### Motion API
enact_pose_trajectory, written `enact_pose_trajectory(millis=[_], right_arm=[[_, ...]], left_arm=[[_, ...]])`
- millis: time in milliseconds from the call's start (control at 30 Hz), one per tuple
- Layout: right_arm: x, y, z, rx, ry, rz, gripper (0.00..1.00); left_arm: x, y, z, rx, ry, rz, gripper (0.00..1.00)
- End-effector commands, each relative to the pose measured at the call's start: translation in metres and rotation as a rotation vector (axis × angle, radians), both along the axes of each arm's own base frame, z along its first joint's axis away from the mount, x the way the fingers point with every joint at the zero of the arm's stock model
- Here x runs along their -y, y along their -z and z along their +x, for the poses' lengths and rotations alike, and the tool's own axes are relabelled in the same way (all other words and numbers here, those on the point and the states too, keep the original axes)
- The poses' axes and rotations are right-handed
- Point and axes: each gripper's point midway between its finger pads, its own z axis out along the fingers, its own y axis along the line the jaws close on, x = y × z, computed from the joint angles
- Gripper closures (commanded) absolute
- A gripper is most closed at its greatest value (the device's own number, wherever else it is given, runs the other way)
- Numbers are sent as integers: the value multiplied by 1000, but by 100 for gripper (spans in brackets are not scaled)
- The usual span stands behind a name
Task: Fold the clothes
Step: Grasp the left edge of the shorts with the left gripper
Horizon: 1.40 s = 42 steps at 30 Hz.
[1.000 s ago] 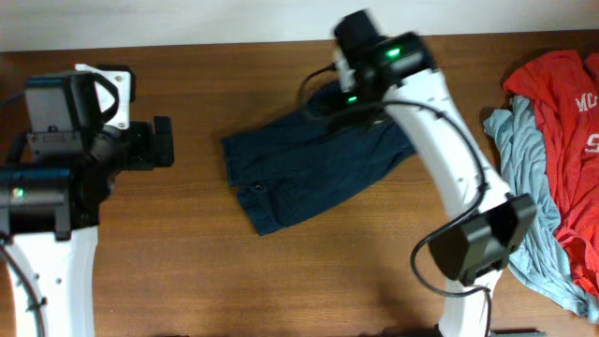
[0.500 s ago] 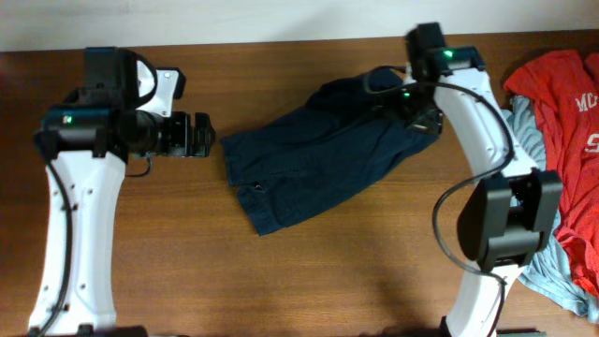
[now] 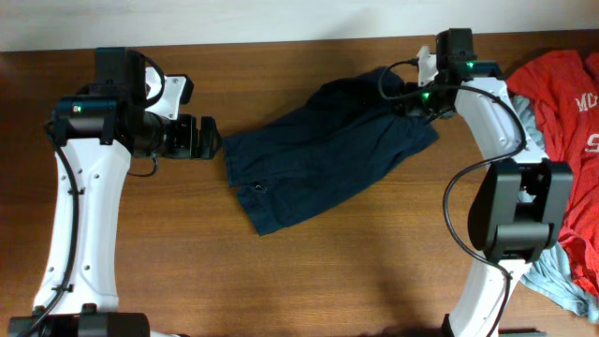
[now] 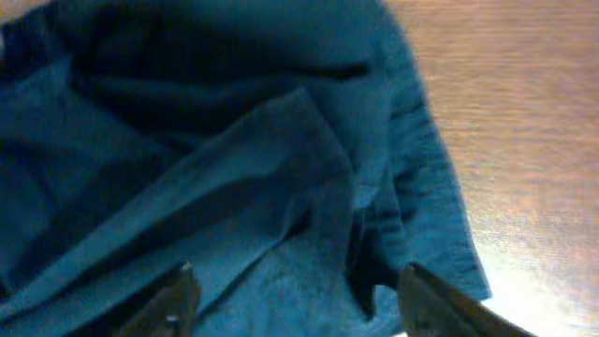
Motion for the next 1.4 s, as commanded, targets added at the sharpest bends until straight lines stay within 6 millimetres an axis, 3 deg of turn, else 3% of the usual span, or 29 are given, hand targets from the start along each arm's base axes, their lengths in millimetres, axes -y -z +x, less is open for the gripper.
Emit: enact_pose_trajectory(millis=[0,233,267,400,533,633,733,867,933,1067,1133,1233,1367], right_arm=[[-5,23,-9,-67,-53,9,44],[13,17,-26,-123,-15,-14,76],[17,8,-27,-116,-5,-10,83],[26,-31,-26,-55,14,-11,96],[40,-81,-34,26,47,-36,96],[43,-98,-40,52,54,-37,96],[42,-101,-45,45,54,-36,96],[39,-101,-46,41,46,-18,96],[38,-101,-46,41,45,-15,96],[38,-101,-46,41,45,-15,96],[36,-102,-46,41,41,-6,96],[35,-102,-46,42,39,-1,96],[35,-102,-46,42,40,-1,96]], left_arm=[[5,2,-3,-11,23,-14,1],[4,4,-7,-30,21,-10,1],[4,4,-7,-28,21,-10,1],[4,3,-6,-24,21,-10,1],[-2,5,-5,-24,7,26,0],[-3,5,-5,-21,7,28,1],[-3,4,-3,-16,6,28,2],[-2,10,-4,-33,8,28,20],[1,17,-7,-54,19,28,20],[22,42,-16,-105,103,41,19],[42,73,-18,-101,205,122,19],[46,100,-11,-36,250,333,19],[54,126,-10,-11,295,461,21]])
